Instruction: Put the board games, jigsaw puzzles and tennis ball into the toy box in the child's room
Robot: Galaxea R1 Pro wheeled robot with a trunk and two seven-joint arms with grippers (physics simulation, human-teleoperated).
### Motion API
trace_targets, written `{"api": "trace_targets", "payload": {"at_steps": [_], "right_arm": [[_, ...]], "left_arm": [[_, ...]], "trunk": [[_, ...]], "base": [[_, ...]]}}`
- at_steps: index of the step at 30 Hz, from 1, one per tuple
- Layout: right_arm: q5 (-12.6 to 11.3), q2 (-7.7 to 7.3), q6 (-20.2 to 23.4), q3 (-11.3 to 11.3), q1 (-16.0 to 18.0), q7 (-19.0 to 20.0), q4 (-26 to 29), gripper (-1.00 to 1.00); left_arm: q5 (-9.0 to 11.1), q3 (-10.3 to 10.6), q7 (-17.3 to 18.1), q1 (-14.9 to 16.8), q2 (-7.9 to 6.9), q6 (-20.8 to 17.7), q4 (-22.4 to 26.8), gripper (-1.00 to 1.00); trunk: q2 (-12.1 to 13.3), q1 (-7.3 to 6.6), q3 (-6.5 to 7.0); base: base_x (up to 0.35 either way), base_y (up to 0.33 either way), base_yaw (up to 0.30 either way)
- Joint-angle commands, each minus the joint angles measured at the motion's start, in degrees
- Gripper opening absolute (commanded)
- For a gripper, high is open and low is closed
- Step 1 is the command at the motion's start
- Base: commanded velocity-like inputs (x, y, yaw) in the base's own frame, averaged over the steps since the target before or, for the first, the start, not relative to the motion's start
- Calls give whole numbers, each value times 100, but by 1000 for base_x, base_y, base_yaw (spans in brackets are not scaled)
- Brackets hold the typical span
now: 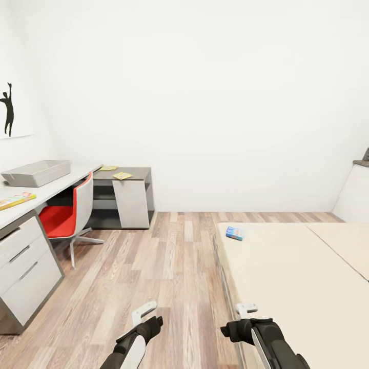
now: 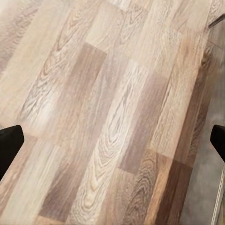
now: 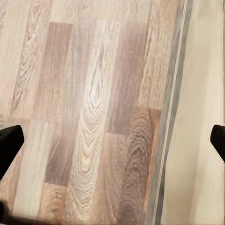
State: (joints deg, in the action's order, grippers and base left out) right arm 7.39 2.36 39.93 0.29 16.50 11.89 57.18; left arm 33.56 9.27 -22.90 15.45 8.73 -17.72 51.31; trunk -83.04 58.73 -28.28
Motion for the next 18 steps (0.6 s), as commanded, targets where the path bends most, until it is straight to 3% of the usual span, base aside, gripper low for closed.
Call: {"api": "trace_targets", "payload": {"at_steps": [1,18], "right_arm": [[61,1,23,-2,3,41,9,100],[61,1,23,-2,3,41,5,100]], "left_arm": [[51,13,-48,3,-2,-12,11,100],[47,6,-48,3,-8,-12,11,100]], "trunk": [[-4,0,-6],[-4,0,-6]], "base": [[0,-73,0],[0,-27,0]]}}
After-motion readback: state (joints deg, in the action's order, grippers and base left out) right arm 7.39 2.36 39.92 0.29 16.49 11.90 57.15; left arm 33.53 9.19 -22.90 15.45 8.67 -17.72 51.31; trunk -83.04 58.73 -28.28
